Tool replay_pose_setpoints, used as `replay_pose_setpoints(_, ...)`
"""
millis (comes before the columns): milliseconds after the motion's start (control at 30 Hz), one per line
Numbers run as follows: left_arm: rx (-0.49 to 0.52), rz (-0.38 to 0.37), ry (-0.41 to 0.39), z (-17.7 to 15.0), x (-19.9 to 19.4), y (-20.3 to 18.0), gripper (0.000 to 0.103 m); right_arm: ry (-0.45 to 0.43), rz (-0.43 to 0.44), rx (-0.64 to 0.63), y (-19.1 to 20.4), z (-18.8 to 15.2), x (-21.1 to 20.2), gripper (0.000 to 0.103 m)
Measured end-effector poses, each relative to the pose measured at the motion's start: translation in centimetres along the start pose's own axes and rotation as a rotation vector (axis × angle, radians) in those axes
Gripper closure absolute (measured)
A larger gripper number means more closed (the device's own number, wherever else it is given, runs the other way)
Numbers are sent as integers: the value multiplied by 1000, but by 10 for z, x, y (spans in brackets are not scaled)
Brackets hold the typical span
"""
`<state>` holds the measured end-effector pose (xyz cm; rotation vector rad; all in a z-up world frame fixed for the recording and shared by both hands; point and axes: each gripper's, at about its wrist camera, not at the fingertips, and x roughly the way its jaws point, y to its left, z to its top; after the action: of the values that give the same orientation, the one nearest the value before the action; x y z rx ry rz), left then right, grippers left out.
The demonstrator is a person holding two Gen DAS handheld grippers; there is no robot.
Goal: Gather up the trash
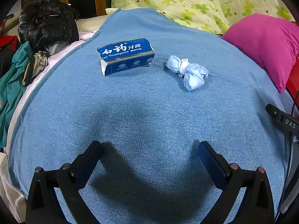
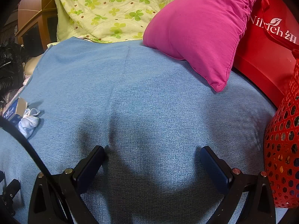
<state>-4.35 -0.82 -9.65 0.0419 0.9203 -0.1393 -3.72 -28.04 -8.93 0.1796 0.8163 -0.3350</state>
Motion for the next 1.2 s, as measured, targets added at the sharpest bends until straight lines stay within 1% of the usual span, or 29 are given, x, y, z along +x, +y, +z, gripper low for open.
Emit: replay_pose_setpoints(1200, -9, 17, -12, -2, -1, -2, 0, 0, 1, 0, 0, 0, 0, 0)
